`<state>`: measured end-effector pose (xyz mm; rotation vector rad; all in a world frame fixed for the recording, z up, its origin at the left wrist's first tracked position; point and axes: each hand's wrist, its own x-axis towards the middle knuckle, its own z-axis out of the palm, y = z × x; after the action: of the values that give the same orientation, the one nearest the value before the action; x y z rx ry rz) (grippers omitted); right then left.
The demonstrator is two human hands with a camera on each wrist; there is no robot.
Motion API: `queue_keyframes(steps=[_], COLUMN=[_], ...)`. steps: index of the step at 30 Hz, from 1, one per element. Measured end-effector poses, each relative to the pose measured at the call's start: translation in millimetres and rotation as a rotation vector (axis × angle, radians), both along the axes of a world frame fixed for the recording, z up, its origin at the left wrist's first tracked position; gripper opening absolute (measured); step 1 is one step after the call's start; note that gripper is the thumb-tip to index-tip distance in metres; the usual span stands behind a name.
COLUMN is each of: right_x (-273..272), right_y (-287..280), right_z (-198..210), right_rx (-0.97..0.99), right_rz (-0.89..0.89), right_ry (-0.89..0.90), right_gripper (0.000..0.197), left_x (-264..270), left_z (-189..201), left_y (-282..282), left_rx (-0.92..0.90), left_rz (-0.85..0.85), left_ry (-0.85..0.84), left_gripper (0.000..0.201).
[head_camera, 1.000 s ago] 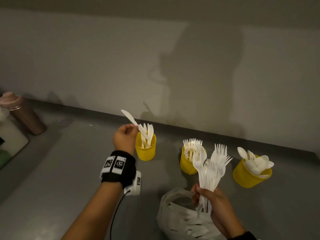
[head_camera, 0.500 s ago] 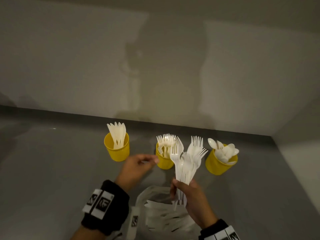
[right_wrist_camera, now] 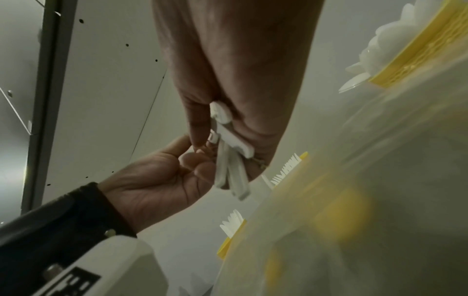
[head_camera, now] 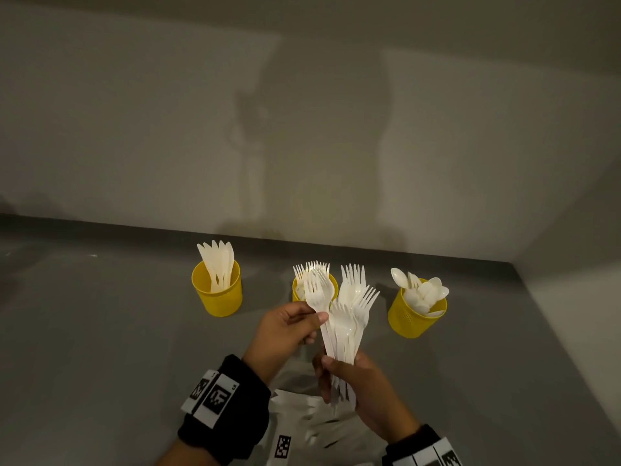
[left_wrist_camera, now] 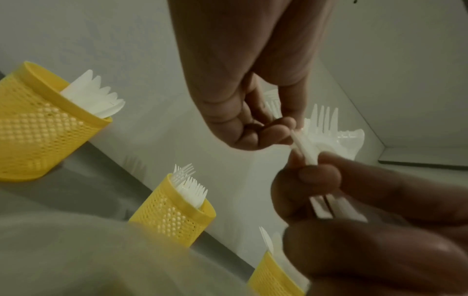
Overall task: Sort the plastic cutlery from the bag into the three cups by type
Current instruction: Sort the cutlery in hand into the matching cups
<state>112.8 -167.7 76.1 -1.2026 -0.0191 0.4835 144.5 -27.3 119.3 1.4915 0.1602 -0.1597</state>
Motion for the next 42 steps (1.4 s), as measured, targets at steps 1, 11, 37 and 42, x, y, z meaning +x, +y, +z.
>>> queue_keyframes(steps=[1,11,37,42], right_x=[1,9,22,23], right_y=[-2,-32,-21,-3], right_z=[-1,-14,-1,11], right_rx=[-0.010,0.003,-0.062,-0.102], right_rz=[0.001,-0.113,-0.284,-0.313], right_ry=[-0.001,0.031,0.027,-0.033], right_gripper=[0.043,0.023,0.024,0.017], left_x=[2,41,0,-8], left_z=[1,20,8,9], left_y=[-1,1,-44,-51], left_rx=[-0.004,-0.152,0.196,0.202], left_rz=[-0.002,0.086,-0.133,-0.056], left_ry=[-0.016,0.028,-0.116,-0.121], left_gripper=[0.007,0.012,0.022,0.037])
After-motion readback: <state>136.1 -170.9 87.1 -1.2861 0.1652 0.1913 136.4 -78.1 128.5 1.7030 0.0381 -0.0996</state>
